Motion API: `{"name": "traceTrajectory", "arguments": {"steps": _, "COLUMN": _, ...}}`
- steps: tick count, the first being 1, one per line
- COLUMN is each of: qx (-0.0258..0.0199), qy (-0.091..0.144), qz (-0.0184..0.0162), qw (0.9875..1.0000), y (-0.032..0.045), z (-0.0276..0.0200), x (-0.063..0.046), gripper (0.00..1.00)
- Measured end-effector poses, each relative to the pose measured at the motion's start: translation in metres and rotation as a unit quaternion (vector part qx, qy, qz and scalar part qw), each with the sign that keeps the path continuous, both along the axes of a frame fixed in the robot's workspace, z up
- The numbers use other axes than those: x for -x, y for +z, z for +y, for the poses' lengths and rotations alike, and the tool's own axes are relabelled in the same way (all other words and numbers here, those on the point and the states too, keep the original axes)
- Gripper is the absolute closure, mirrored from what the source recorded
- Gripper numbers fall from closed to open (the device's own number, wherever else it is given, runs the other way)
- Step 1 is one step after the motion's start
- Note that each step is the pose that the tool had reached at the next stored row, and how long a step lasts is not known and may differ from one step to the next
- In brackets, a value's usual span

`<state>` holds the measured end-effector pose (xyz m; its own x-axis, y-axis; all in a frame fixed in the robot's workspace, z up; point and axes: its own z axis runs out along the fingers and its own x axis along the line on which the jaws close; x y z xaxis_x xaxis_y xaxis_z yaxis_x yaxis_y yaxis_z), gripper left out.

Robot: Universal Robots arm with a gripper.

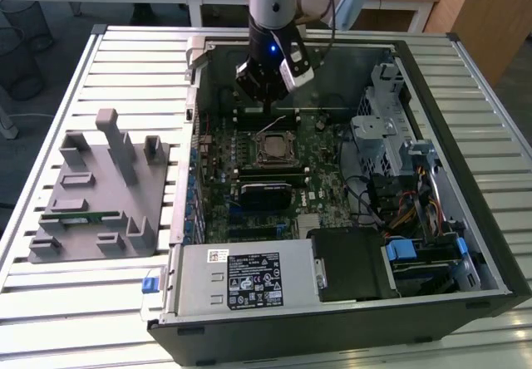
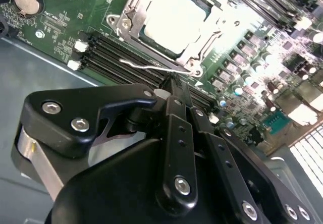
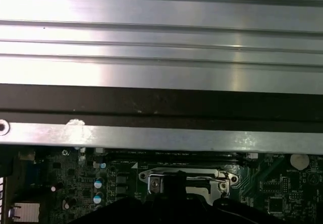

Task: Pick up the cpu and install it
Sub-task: 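Install the first cpu locking lever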

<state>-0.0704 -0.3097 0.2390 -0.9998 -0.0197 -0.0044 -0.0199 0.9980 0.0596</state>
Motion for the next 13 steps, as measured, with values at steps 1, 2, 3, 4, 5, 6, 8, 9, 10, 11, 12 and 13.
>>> {"name": "traceTrajectory", "arguments": {"steps": 1, "qx": 0.0006, "qy": 0.000, "qz": 0.0000, "qw": 1.0000, "y": -0.0008, "z": 0.0000, "x": -0.0006, "gripper": 0.89}}
{"name": "traceTrajectory", "arguments": {"steps": 2, "qx": 0.0018, "qy": 0.000, "qz": 0.0000, "qw": 1.0000, "y": -0.0015, "z": 0.0001, "x": -0.0011, "gripper": 0.89}}
{"name": "traceTrajectory", "arguments": {"steps": 3, "qx": 0.0038, "qy": 0.000, "qz": 0.0000, "qw": 1.0000, "y": -0.0023, "z": 0.0004, "x": -0.0014, "gripper": 0.89}}
{"name": "traceTrajectory", "arguments": {"steps": 4, "qx": 0.0065, "qy": 0.000, "qz": 0.0001, "qw": 1.0000, "y": -0.0033, "z": 0.0009, "x": -0.0017, "gripper": 0.89}}
{"name": "traceTrajectory", "arguments": {"steps": 5, "qx": 0.0093, "qy": 0.000, "qz": 0.0000, "qw": 1.0000, "y": -0.0044, "z": 0.0014, "x": -0.0020, "gripper": 0.89}}
{"name": "traceTrajectory", "arguments": {"steps": 6, "qx": 0.0110, "qy": 0.000, "qz": 0.0000, "qw": 0.9999, "y": -0.0056, "z": 0.0018, "x": -0.0025, "gripper": 0.89}}
{"name": "traceTrajectory", "arguments": {"steps": 8, "qx": 0.0115, "qy": 0.000, "qz": 0.0000, "qw": 0.9999, "y": -0.0074, "z": 0.0025, "x": -0.0036, "gripper": 0.89}}
{"name": "traceTrajectory", "arguments": {"steps": 9, "qx": 0.0116, "qy": 0.000, "qz": 0.0000, "qw": 0.9999, "y": -0.0078, "z": 0.0026, "x": -0.0045, "gripper": 0.89}}
{"name": "traceTrajectory", "arguments": {"steps": 10, "qx": 0.0115, "qy": 0.000, "qz": 0.0000, "qw": 0.9999, "y": -0.0081, "z": 0.0028, "x": -0.0054, "gripper": 0.89}}
{"name": "traceTrajectory", "arguments": {"steps": 11, "qx": 0.0115, "qy": 0.000, "qz": 0.0000, "qw": 0.9999, "y": -0.0084, "z": 0.0030, "x": -0.0063, "gripper": 0.89}}
{"name": "traceTrajectory", "arguments": {"steps": 12, "qx": 0.0115, "qy": 0.000, "qz": 0.0000, "qw": 0.9999, "y": -0.0088, "z": 0.0034, "x": -0.0071, "gripper": 0.89}}
{"name": "traceTrajectory", "arguments": {"steps": 13, "qx": 0.0115, "qy": 0.000, "qz": 0.0000, "qw": 0.9999, "y": -0.0093, "z": 0.0038, "x": -0.0079, "gripper": 0.89}}
